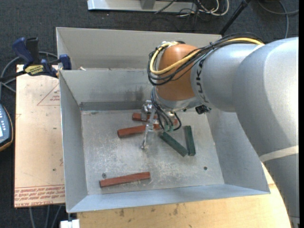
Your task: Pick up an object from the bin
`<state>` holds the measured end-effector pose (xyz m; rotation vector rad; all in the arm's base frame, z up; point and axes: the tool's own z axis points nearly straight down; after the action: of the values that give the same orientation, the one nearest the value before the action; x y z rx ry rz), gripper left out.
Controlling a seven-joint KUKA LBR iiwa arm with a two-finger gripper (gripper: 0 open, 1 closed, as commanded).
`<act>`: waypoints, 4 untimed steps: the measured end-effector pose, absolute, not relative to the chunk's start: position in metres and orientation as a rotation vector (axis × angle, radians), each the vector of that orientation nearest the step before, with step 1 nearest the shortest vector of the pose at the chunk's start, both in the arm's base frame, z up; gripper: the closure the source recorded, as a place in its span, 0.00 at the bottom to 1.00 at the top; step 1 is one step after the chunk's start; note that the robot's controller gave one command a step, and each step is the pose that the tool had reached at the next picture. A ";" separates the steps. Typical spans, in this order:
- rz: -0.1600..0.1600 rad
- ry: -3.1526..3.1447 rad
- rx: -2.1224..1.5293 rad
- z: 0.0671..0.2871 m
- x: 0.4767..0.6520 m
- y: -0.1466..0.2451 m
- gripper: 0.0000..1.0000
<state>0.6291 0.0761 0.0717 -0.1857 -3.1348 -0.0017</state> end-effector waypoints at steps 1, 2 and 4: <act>-0.005 -3.144 -0.187 0.078 0.632 0.077 1.00; -0.005 -3.153 -0.114 0.225 0.643 0.098 1.00; 0.000 -3.133 -0.151 0.070 0.655 0.031 0.00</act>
Offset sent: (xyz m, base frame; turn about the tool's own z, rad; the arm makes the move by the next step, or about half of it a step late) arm 0.0000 0.0000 0.0000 0.0000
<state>0.6550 0.0311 0.0696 -0.1510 -3.1330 0.0001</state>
